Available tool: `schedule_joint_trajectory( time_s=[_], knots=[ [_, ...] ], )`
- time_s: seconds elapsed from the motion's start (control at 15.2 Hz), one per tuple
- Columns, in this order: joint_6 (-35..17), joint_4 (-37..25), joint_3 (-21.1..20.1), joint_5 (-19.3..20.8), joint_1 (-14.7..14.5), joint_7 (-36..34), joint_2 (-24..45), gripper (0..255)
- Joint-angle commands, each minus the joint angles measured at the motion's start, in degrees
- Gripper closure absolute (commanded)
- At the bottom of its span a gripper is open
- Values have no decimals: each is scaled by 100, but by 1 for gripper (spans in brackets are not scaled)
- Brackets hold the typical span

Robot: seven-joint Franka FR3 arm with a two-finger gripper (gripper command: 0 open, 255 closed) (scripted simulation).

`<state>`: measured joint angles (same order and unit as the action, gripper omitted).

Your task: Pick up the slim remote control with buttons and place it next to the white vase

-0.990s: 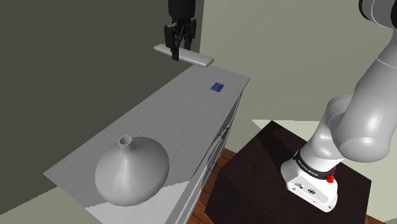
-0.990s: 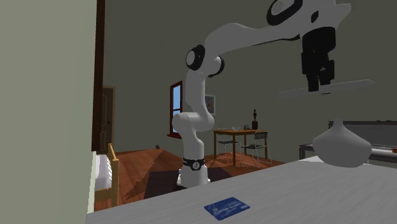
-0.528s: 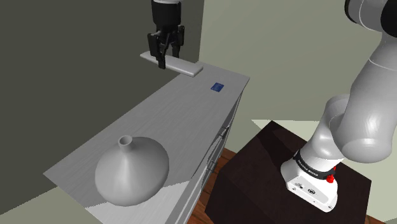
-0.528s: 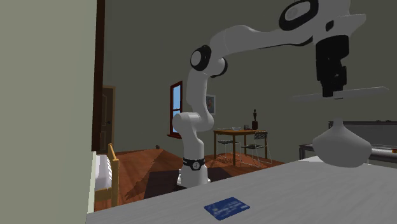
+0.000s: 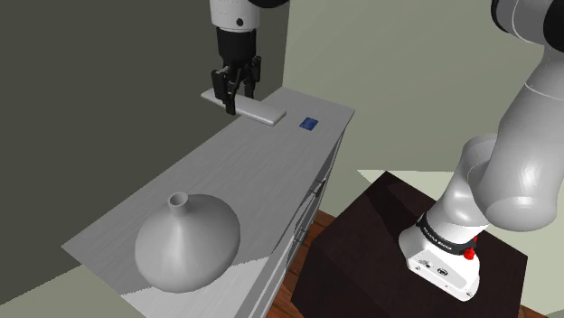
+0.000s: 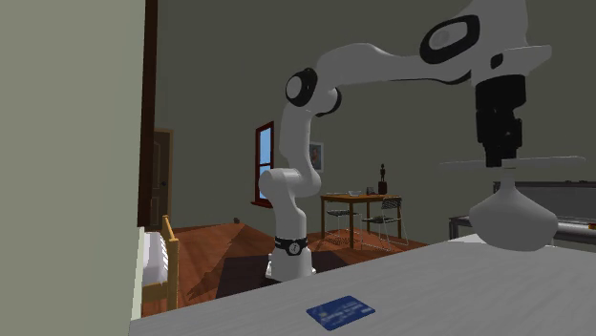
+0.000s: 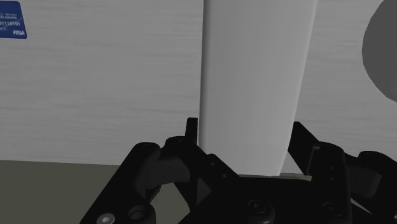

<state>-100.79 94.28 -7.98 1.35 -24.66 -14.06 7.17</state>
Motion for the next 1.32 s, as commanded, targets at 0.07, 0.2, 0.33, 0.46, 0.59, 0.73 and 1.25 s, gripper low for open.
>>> schedule_joint_trajectory(
  time_s=[0.07,0.2,0.33,0.46,0.59,0.73,1.25],
  knots=[
    [-253,258,6,-1,8,9,-11,255],
    [-404,401,7,1,9,7,-3,255],
    [-554,538,8,4,10,4,11,255],
    [-703,668,8,8,10,1,30,255],
    [-851,793,9,12,10,-3,53,255],
    [-998,911,10,18,10,-7,82,255],
    [-1574,1330,15,48,6,-30,241,255]
  ],
)
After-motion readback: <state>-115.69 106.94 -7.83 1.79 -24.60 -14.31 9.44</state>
